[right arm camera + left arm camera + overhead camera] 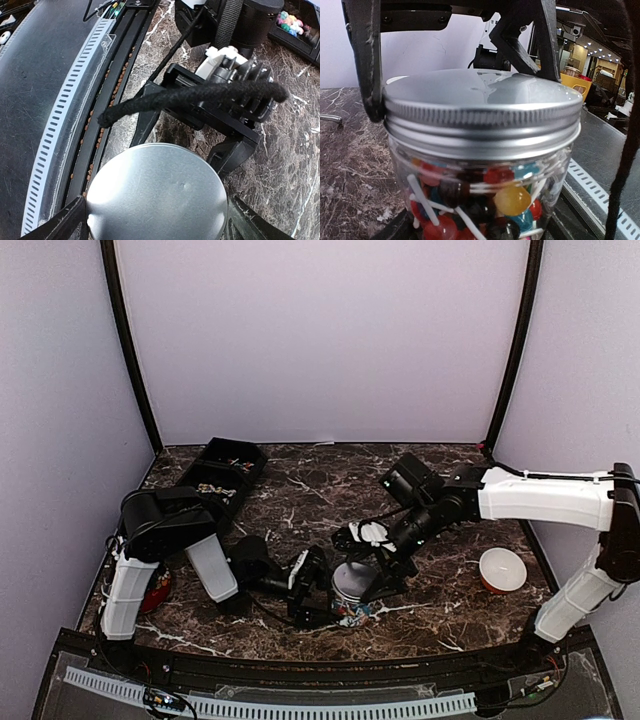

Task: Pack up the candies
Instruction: Rotate the box lid from the packing box.

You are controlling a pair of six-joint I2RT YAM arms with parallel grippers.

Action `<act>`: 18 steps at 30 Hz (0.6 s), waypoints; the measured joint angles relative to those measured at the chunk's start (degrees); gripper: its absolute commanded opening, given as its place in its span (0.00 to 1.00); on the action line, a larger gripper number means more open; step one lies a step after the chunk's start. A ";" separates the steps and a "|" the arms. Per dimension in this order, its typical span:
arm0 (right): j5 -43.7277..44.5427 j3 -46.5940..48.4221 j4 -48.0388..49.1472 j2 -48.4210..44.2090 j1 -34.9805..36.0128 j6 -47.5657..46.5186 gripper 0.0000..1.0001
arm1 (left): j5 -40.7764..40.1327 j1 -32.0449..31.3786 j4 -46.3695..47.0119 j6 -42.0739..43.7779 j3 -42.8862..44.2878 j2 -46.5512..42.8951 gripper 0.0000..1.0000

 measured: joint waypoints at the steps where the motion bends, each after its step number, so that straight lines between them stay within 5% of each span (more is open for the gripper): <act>1: 0.13 -0.48 0.72 -0.24 -0.02 0.66 0.88 | -0.33 0.00 0.02 0.13 -0.15 0.00 0.71; 18: 2.93 -10.62 21.16 -5.40 -0.39 16.85 0.88 | -10.78 0.17 -2.14 4.76 -4.94 -5.16 0.72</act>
